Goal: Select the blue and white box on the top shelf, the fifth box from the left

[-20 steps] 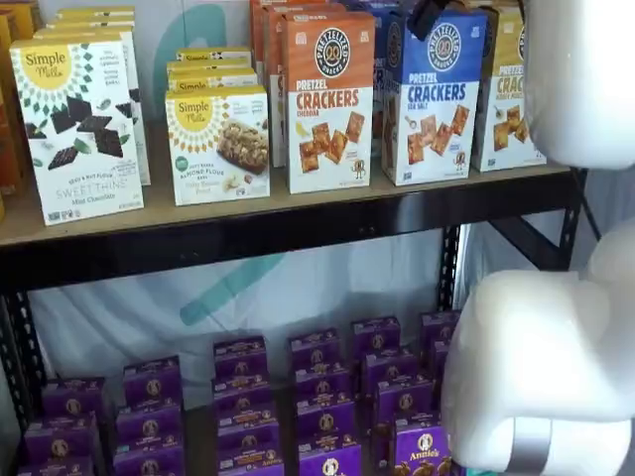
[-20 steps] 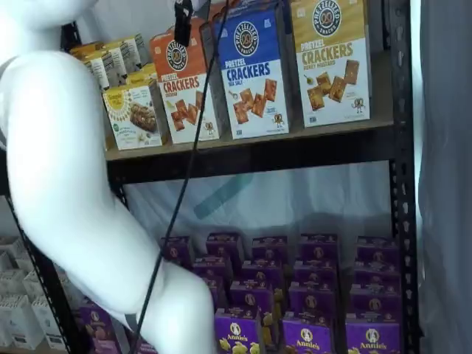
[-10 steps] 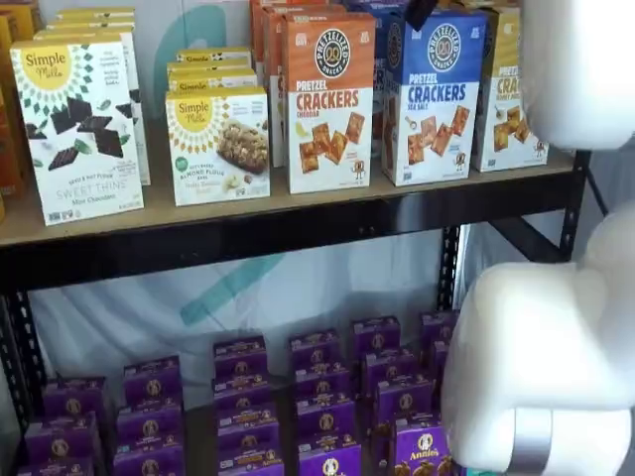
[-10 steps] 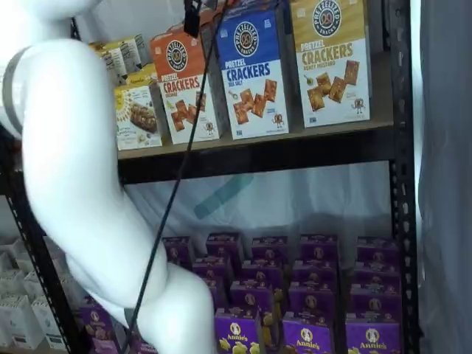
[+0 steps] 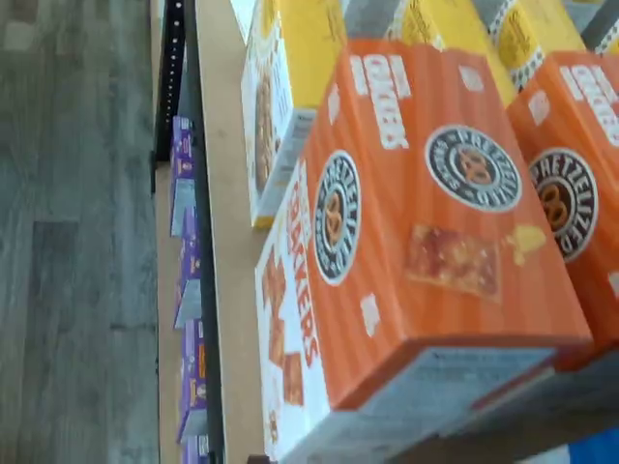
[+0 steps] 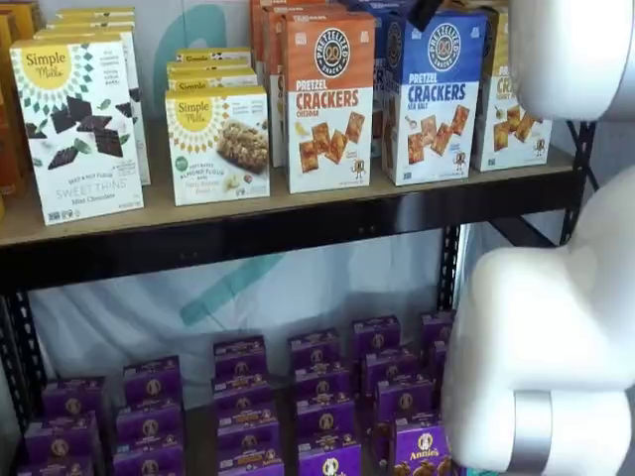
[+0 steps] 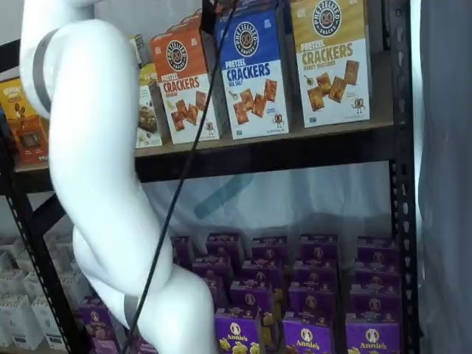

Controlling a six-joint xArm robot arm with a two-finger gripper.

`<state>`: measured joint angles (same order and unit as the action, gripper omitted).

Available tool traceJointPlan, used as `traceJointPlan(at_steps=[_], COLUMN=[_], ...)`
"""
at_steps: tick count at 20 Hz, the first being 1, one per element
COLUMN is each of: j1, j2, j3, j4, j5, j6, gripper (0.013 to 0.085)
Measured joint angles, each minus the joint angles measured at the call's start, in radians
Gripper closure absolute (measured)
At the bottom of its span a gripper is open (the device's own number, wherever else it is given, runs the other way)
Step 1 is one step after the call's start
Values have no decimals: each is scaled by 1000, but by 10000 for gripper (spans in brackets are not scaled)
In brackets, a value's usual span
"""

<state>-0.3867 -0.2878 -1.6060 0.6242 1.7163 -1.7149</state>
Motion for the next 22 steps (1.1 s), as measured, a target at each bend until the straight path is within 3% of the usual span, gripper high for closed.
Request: traceJointPlan(at_steps=[15, 22], j1=[-14, 15], j2=[70, 65], j3=[-35, -21], j4=[-19, -70], j5=[-21, -66], j6=[-40, -43], gripper=[130, 130])
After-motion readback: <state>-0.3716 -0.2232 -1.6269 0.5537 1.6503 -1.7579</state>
